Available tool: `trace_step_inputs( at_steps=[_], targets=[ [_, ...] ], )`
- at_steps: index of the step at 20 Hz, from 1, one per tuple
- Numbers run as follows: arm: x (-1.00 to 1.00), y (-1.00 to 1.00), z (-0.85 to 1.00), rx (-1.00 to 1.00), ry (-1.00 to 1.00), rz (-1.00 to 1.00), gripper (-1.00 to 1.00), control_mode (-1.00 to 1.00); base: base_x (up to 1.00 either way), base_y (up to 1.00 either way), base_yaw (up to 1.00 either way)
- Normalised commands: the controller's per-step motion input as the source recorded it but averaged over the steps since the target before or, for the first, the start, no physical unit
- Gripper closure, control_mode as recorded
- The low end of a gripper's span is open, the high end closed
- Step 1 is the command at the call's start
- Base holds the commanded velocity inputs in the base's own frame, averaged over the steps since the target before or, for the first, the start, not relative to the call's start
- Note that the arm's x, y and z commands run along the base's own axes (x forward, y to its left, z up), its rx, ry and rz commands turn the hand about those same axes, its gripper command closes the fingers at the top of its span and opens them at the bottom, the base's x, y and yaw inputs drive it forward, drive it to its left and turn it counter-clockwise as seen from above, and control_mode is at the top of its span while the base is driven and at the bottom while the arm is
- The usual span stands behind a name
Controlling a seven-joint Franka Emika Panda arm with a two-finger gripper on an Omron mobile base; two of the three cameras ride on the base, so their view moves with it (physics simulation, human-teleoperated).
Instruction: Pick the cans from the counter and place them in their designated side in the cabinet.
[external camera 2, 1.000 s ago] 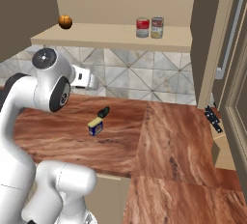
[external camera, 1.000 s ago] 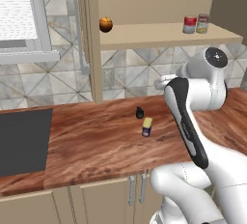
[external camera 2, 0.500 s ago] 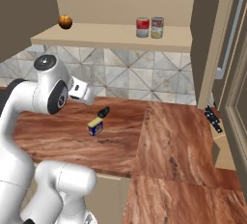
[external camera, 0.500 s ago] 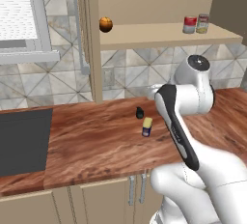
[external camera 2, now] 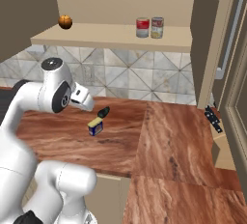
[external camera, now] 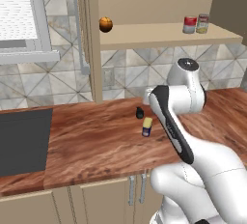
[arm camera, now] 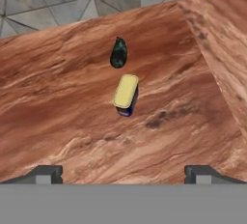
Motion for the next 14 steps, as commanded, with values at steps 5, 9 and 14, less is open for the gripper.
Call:
trace_step_inputs(
  at_steps=[5, 9, 14],
  targets=[
    [0.34, 0.02, -0.22, 0.00, 0.03, -0.02, -1.00, -1.00, 0.00, 0.00, 0.00],
    [0.29, 0.00, -0.26, 0.01, 0.05, -0.02, -1.00, -1.00, 0.00, 0.00, 0.00],
    [0.24, 0.00, -0.26, 0.04, 0.07, 0.00, -1.00, -1.00, 0.00, 0.00, 0.00]
  ],
)
